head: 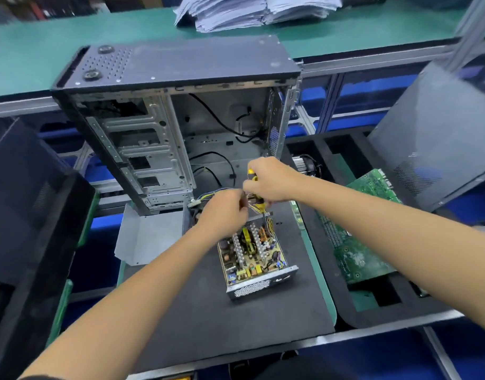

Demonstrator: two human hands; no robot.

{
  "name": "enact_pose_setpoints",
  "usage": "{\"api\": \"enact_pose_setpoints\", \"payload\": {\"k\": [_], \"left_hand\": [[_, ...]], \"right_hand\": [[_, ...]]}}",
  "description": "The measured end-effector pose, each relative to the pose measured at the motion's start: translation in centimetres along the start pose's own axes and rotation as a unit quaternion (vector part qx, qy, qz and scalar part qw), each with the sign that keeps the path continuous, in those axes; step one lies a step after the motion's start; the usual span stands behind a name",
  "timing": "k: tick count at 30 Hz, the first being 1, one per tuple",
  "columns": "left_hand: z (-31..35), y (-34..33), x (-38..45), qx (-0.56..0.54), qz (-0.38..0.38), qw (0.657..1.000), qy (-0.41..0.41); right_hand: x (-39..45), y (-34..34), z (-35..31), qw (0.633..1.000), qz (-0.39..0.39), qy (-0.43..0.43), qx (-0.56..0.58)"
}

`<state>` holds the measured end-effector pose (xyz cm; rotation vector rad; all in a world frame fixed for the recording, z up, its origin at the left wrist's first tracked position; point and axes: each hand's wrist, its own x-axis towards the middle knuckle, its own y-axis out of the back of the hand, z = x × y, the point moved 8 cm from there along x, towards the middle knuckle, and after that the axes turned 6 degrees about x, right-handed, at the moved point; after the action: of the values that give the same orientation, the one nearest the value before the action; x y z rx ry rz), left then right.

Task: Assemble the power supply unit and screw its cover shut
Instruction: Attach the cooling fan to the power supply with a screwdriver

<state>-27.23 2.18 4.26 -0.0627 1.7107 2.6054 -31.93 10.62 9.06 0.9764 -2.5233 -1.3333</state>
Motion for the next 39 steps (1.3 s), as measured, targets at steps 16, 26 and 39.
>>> {"api": "enact_pose_setpoints", "payload": {"k": [16,26,39], "left_hand": [[6.4,-11.6,7.8,0.217,-0.170,0.959,-0.069],[6.5,-13.4,8.3,0.287,-0.225,0.927,-0.086],[5.6,-11.7,8.9,0.058,-0.167,0.983,0.047]], "right_hand": [[2.4,-0.6,12.0,0.984,-0.091,-0.154,0.015],[3.8,-1.6,13.9,0.982,-0.119,-0.148,0.016],[2.9,0.7,13.2,0.990,-0.065,-0.115,0.051]]}}
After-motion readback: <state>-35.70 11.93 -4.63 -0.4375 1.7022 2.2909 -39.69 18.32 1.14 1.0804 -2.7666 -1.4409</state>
